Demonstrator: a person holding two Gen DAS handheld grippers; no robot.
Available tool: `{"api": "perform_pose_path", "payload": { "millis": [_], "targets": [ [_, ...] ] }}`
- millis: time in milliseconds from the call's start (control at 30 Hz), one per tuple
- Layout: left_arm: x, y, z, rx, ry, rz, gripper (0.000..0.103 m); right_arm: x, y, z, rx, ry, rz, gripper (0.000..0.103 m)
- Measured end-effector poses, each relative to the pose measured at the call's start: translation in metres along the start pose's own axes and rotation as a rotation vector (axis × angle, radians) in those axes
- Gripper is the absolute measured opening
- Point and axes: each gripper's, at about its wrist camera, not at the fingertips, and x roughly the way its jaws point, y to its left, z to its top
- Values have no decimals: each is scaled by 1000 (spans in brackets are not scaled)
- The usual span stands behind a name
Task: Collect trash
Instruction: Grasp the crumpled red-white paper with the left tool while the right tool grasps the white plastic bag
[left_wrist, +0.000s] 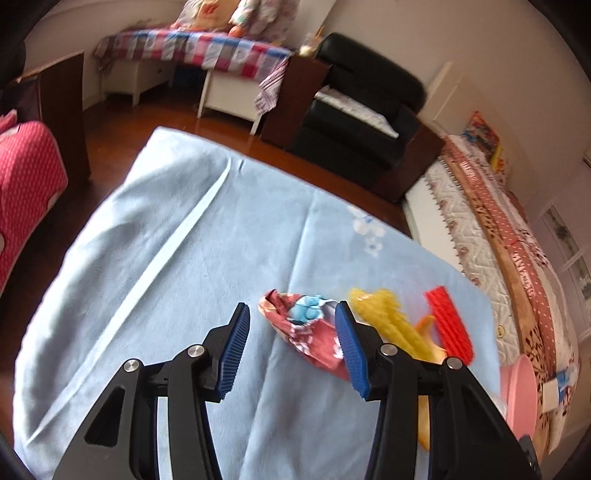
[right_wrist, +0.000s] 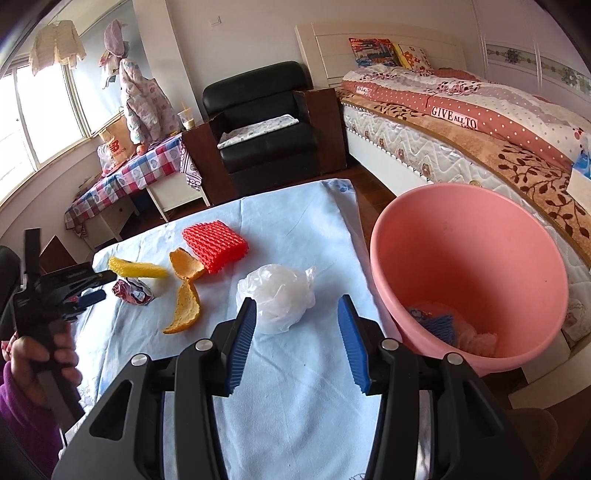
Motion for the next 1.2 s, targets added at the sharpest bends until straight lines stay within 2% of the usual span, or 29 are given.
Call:
{"api": "perform_pose_path", "payload": {
  "millis": [67, 133, 200, 300, 467, 633, 800, 967, 1067, 1100, 1167, 1200],
  "targets": [
    [9, -1, -1, -11, 26, -11, 46, 3, 1, 0, 0, 5, 9, 47],
    [15, -1, -4, -8, 38, -21, 37, 5, 2, 0, -4, 10, 15, 47],
    [16, -3, -5, 2, 30, -22, 22, 7, 3, 0, -5, 14, 21, 47],
    [16, 0, -7, -3, 31, -28, 17, 10, 4, 0, -2, 24, 29, 47],
    [-1, 7, -13, 7, 15, -26, 15, 15, 4, -1, 24, 41, 63, 47],
    [-32, 9, -28, 65, -25, -19, 15, 19, 5, -3, 38, 52, 82, 47],
    [-64, 7, -41, 145, -85, 6, 15, 30, 8, -4, 42, 64, 67, 47],
    [-95, 4, -47, 214, -144, -3, 15, 45, 10, 0, 56, 79, 52, 47],
    [-108, 3, -52, 230, -152, -20, 15, 51, 10, 0, 63, 95, 49, 46],
    [-110, 3, -53, 233, -152, -22, 15, 52, 10, 0, 64, 95, 45, 44],
    [-113, 1, -56, 239, -150, -30, 15, 53, 9, -3, 66, 105, 35, 31],
    [-114, 1, -58, 242, -149, -31, 15, 53, 9, -5, 65, 113, 29, 28]
  ]
}}
